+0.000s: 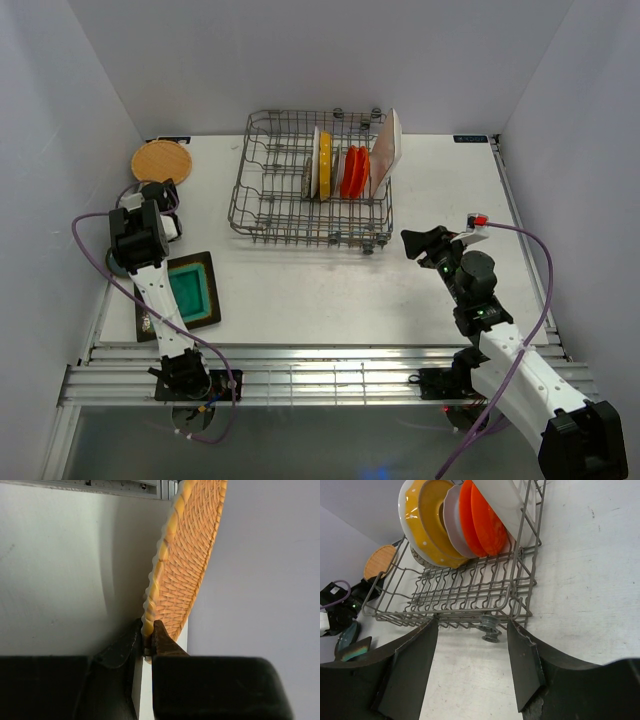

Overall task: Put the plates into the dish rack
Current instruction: Pick up the plate from the corner of the board.

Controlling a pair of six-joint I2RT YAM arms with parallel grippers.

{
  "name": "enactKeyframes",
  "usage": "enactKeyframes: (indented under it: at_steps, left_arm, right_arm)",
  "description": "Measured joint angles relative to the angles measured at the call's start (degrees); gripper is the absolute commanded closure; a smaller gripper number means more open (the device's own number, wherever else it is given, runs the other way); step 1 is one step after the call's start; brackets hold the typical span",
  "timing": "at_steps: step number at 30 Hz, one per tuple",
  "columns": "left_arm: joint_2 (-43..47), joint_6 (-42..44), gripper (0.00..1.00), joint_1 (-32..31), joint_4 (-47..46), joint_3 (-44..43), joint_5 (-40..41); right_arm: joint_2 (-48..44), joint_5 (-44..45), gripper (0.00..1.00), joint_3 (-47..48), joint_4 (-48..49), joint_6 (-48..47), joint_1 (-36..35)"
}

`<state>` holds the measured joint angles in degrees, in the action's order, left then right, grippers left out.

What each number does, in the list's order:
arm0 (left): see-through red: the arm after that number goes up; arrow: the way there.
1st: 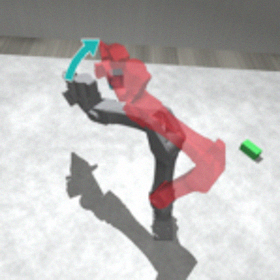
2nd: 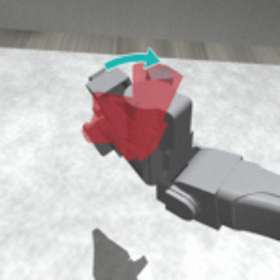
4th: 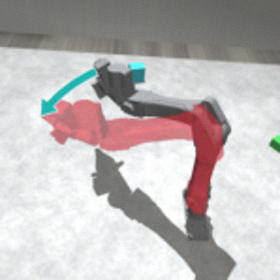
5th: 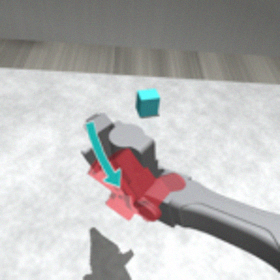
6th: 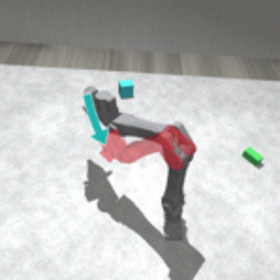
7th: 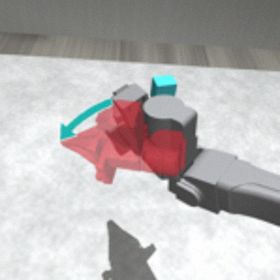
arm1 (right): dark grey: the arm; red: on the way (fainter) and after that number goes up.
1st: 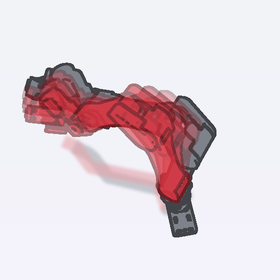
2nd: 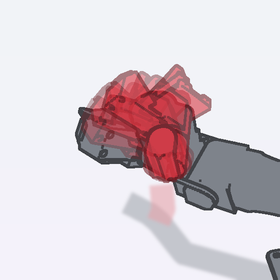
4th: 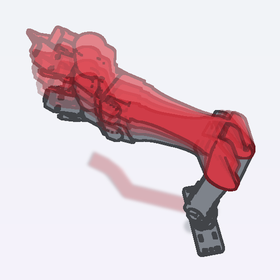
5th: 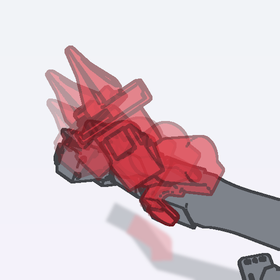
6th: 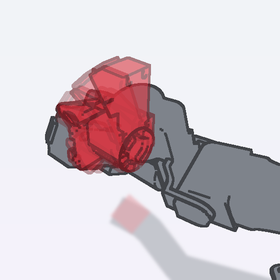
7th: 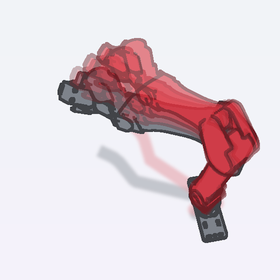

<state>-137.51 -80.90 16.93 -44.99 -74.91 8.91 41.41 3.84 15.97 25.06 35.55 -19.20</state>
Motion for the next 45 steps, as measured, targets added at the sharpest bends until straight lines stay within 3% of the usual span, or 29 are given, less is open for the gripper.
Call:
enactKeyframes:
  at_steps: [11, 22, 35, 45]
  left_arm:
    - [1.7, 1.2, 1.0, 0.2, -0.8, 2.5, -6.0]
    - [10.4, 2.0, 1.0, 0.2, -0.5, 8.6, -8.9]
    - [22.4, 1.4, 1.0, 0.2, 0.0, 12.4, -16.1]
    - [37.0, -1.0, 1.0, -0.2, 3.2, 20.0, -24.2]
  right_arm:
    - [1.0, 0.4, 0.38, 0.0, 0.4, -1.4, 0.0]
    - [1.4, -0.2, 0.38, 0.0, 2.6, -2.7, 0.0]
    - [3.8, -1.5, 0.37, 0.0, 3.6, -3.6, 0.0]
    - [6.5, -5.9, 0.36, 0.0, 4.6, -3.6, 0.0]
